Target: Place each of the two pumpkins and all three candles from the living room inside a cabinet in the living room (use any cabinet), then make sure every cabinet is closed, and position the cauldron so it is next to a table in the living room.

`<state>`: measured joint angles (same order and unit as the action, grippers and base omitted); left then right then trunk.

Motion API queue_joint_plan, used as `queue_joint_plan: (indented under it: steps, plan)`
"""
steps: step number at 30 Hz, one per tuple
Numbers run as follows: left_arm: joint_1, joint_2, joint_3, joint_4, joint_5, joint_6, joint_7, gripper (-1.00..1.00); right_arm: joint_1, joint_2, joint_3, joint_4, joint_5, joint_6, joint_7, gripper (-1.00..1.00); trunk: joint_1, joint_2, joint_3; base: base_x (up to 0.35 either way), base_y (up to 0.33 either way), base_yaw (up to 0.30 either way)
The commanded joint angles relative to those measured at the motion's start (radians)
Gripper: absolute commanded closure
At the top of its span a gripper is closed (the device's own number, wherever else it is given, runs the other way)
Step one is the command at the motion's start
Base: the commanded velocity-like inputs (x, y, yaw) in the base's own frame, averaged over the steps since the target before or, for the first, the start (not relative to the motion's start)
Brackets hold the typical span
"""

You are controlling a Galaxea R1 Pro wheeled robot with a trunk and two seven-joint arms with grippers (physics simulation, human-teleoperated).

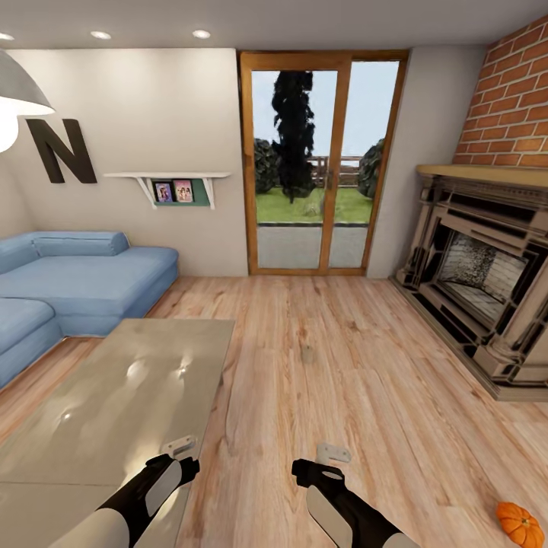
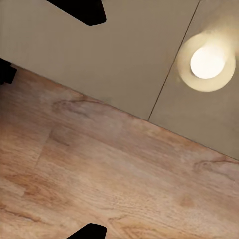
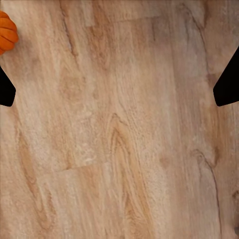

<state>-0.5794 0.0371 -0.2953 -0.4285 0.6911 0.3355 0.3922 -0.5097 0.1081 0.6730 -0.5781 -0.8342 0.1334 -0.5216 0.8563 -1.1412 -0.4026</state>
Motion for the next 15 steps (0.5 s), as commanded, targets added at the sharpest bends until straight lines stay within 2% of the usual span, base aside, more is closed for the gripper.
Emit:
queue_joint_plan:
  steps: [1,15]
  plan:
    - [0.0,0.001,-0.008,-0.003,0.009,0.003,0.008,-1.0,-0.001,-0.001,0.005,-0.002,-0.003,0.005,-0.008,-1.0,0.0,-0.001,-0.001,0.03,0.003,0.0]
    - [0.0,0.0,-0.008,-0.003,0.009,0.003,0.008,-1.0,-0.001,-0.001,0.005,-0.002,-0.003,0.005,-0.008,-1.0,0.0,-0.001,-0.001,0.016,0.0,0.0]
